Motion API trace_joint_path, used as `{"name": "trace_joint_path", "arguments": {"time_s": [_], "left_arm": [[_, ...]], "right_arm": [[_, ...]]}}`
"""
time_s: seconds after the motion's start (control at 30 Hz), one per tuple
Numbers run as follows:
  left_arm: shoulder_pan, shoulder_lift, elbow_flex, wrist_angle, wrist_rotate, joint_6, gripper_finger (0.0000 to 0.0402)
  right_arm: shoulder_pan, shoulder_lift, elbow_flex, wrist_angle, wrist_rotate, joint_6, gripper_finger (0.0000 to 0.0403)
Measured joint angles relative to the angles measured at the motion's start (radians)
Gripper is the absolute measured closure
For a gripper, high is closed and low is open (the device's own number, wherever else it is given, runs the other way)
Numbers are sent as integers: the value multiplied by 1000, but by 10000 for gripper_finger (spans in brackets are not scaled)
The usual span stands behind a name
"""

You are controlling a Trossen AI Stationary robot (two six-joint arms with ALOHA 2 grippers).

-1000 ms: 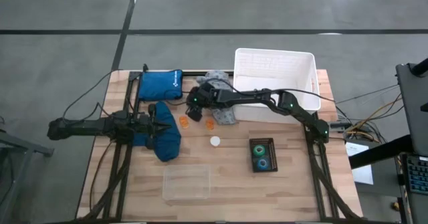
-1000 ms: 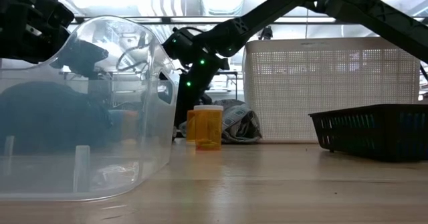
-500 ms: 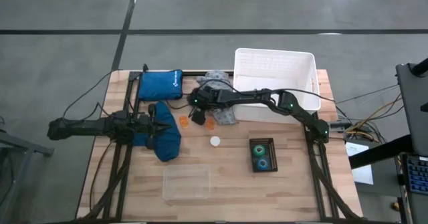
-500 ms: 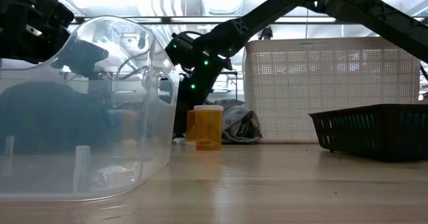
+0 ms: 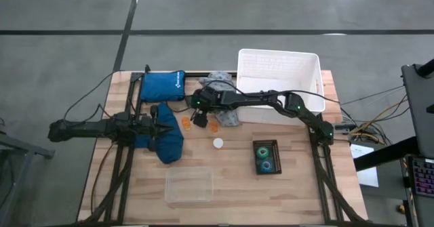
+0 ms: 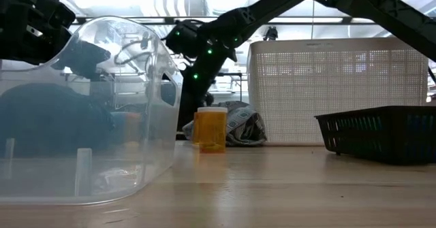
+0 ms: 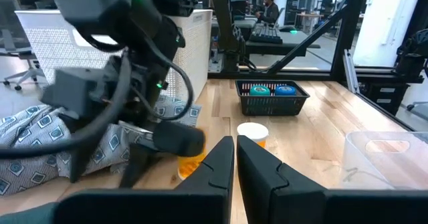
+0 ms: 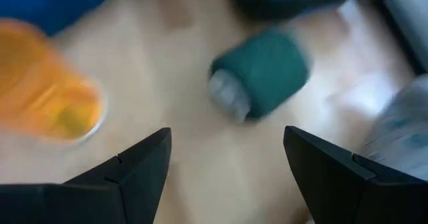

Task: Pick & place medical supplies in basket/bin
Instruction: Put the green bandage into the black bin

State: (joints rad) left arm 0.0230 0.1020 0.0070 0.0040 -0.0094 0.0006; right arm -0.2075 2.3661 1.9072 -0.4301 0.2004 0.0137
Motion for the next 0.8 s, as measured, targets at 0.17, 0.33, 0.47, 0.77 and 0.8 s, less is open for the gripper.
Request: {"name": "trace_joint_path", "arguments": {"time_s": [0.17, 0.33, 0.47, 0.77, 0.8], "left_arm": [[0, 0, 0, 0, 0, 0, 376], [0, 0, 0, 0, 0, 0, 376], [0, 0, 0, 0, 0, 0, 376], [0, 0, 0, 0, 0, 0, 376], [0, 0, 0, 0, 0, 0, 376]], "right_arm": [[-12, 0, 0, 151, 39, -120, 117], [-42, 6, -2, 242, 37, -173, 117], [-68, 6, -2, 261, 39, -99, 117], [-89, 36, -4, 284, -44, -40, 117], [-89, 37, -3, 297, -44, -40, 117]]}}
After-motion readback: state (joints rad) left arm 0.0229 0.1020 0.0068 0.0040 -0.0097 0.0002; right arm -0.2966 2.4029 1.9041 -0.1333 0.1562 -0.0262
